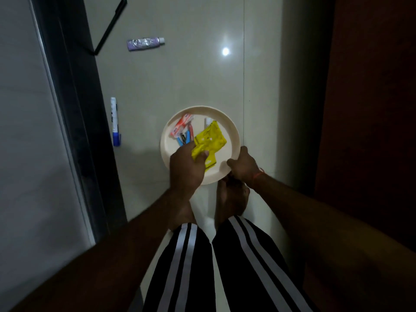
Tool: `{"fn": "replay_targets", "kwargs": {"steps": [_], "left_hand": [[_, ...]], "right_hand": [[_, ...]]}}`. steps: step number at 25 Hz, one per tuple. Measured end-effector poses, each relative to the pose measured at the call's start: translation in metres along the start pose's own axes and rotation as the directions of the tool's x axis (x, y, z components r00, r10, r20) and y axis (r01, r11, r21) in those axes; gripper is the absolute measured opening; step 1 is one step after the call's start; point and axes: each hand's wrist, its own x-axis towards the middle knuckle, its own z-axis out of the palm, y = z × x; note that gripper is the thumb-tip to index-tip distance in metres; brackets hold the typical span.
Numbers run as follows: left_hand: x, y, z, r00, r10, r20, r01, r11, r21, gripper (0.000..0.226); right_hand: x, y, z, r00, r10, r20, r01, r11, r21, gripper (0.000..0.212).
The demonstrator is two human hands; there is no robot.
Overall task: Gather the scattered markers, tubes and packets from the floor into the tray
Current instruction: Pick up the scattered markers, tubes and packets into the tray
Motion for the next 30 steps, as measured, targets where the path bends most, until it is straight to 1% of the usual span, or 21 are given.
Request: {"fn": "replay_targets", "kwargs": {"steps": [4,6,8,9,10,12,14,15,16,17,18,20,22,23,24,25,26,27,28,29,30], "left_hand": [[0.017,-0.008,0.031,0.983,-0.162,0.082,0.149,0.978,0.145,0.033],[0.020,-0.011,0.027,0.973,-0.227,0.038,0.221,0.967,0.129,0.036],[0.012,-0.009,0.018,0.962,-0.266,-0.064,0.271,0.960,0.077,0.037],[0.004,-0.008,0.014,0.963,-0.264,-0.049,0.267,0.961,0.074,0.035],[-0.002,-0.015,0.014,0.969,-0.245,0.015,0.243,0.967,0.082,0.032],[-0.009,-0.016,0.010,0.979,-0.153,0.134,0.140,0.985,0.100,0.030],[-0.009,-0.015,0.008,0.976,-0.071,0.206,0.045,0.991,0.126,0.037],[-0.008,-0.015,0.005,0.978,-0.013,0.206,-0.023,0.985,0.171,0.043],[-0.006,-0.017,0.001,0.981,0.070,0.184,-0.114,0.963,0.244,0.047],[-0.002,-0.017,-0.003,0.982,0.157,0.102,-0.182,0.927,0.327,0.047],[0.006,-0.020,-0.009,0.976,0.215,-0.024,-0.189,0.902,0.388,0.042],[0.020,-0.029,-0.031,0.935,0.230,-0.272,-0.101,0.903,0.418,0.030],[0.049,-0.038,-0.066,0.860,0.268,-0.434,-0.046,0.888,0.458,0.025],[0.044,-0.027,-0.085,0.864,0.201,-0.462,0.003,0.915,0.403,0.028],[0.103,-0.086,-0.081,0.894,0.125,-0.430,0.041,0.934,0.356,0.031],[0.119,-0.139,-0.063,0.889,0.121,-0.442,0.053,0.931,0.362,0.032],[0.145,-0.197,-0.040,0.920,0.084,-0.383,0.078,0.918,0.390,0.036],[0.164,-0.241,-0.043,0.907,0.138,-0.399,0.016,0.933,0.359,0.049],[0.168,-0.275,-0.026,0.893,0.077,-0.443,0.000,0.985,0.170,0.058],[0.125,-0.293,0.006,0.909,0.069,-0.410,-0.005,0.988,0.156,0.047],[0.085,-0.281,0.036,0.906,0.005,-0.423,0.076,0.982,0.173,0.028]], "right_hand": [[0.000,0.004,0.001,1.000,-0.016,0.007,0.016,1.000,0.004,0.047],[-0.001,0.004,0.002,1.000,-0.019,0.006,0.019,1.000,0.010,0.045],[-0.003,0.002,0.001,1.000,-0.023,0.006,0.023,1.000,0.005,0.045],[-0.004,0.001,0.000,1.000,-0.026,0.006,0.026,1.000,0.008,0.045],[-0.005,0.000,0.000,1.000,-0.027,0.003,0.027,1.000,0.013,0.045],[-0.005,-0.002,0.000,1.000,-0.023,-0.004,0.023,1.000,0.021,0.044],[-0.002,0.000,0.002,1.000,-0.018,-0.004,0.018,0.999,0.030,0.042],[0.001,0.002,0.003,1.000,-0.021,-0.003,0.022,0.999,0.032,0.039],[0.003,0.005,0.005,1.000,-0.030,-0.007,0.030,0.999,0.031,0.035],[0.005,0.007,0.006,0.999,-0.041,-0.018,0.041,0.999,0.028,0.033],[0.007,0.010,0.007,0.998,-0.050,-0.027,0.051,0.998,0.031,0.032],[0.007,0.013,0.009,0.997,-0.067,-0.045,0.069,0.996,0.051,0.033],[0.004,0.012,0.010,0.996,-0.066,-0.058,0.070,0.995,0.067,0.038],[0.002,0.011,0.011,0.996,-0.059,-0.067,0.064,0.995,0.077,0.039],[-0.001,0.009,0.010,0.996,-0.049,-0.076,0.055,0.995,0.083,0.040],[-0.003,0.009,0.012,0.995,-0.046,-0.085,0.053,0.995,0.088,0.039],[-0.006,0.008,0.013,0.994,-0.047,-0.099,0.056,0.994,0.091,0.038],[-0.007,0.008,0.014,0.992,-0.055,-0.116,0.066,0.993,0.097,0.036],[-0.008,0.007,0.015,0.989,-0.056,-0.135,0.070,0.993,0.100,0.034],[-0.007,0.007,0.014,0.987,-0.053,-0.153,0.069,0.992,0.102,0.031],[-0.006,0.006,0.015,0.986,-0.038,-0.163,0.057,0.992,0.115,0.030]]}}
